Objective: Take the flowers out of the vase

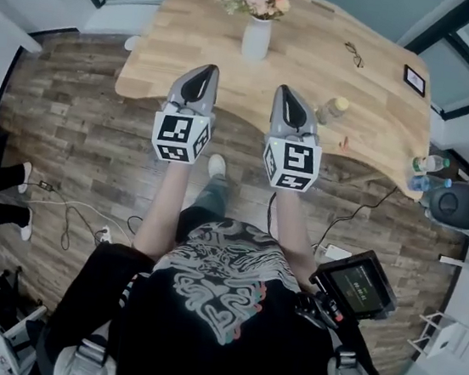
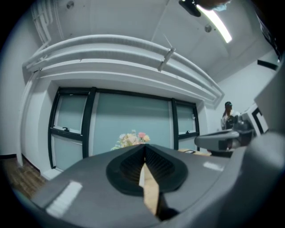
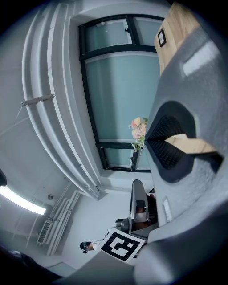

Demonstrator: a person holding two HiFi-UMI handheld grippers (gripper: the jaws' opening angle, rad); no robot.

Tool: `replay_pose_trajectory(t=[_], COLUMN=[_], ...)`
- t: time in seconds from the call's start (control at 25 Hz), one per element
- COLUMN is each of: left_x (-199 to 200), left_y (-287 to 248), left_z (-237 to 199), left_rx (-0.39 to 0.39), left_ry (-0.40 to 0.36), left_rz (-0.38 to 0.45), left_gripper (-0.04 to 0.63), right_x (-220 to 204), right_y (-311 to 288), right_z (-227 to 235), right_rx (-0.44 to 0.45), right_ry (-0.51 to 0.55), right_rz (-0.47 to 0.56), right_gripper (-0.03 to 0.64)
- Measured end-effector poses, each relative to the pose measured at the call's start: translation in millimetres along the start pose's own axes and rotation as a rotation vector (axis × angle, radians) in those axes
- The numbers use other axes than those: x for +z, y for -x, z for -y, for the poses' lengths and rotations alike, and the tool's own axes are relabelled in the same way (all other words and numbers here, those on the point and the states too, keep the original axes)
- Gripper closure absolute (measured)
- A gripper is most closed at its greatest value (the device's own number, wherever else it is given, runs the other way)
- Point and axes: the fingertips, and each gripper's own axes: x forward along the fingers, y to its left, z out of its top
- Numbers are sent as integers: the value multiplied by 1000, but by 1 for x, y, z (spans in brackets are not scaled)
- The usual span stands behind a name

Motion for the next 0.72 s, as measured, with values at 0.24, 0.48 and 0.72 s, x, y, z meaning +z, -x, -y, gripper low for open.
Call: replay_pose_trajectory(t=[0.24,0.48,0.72], left_x=[-4,-15,-34], left_y=[-84,-141,-171], left_z=[-42,-78,-86], left_rx=[-42,-69,-92], left_ry=[5,12,60], left_rz=[4,8,16], left_gripper=[606,606,606], right_x=[1,-20,-40], right_y=[-88,-156,-187], right_z=[26,43,53], right_rx=[-14,-22,-13], right_ry=[9,17,28], right_rz=[2,-40,-63], right_gripper=[617,617,617])
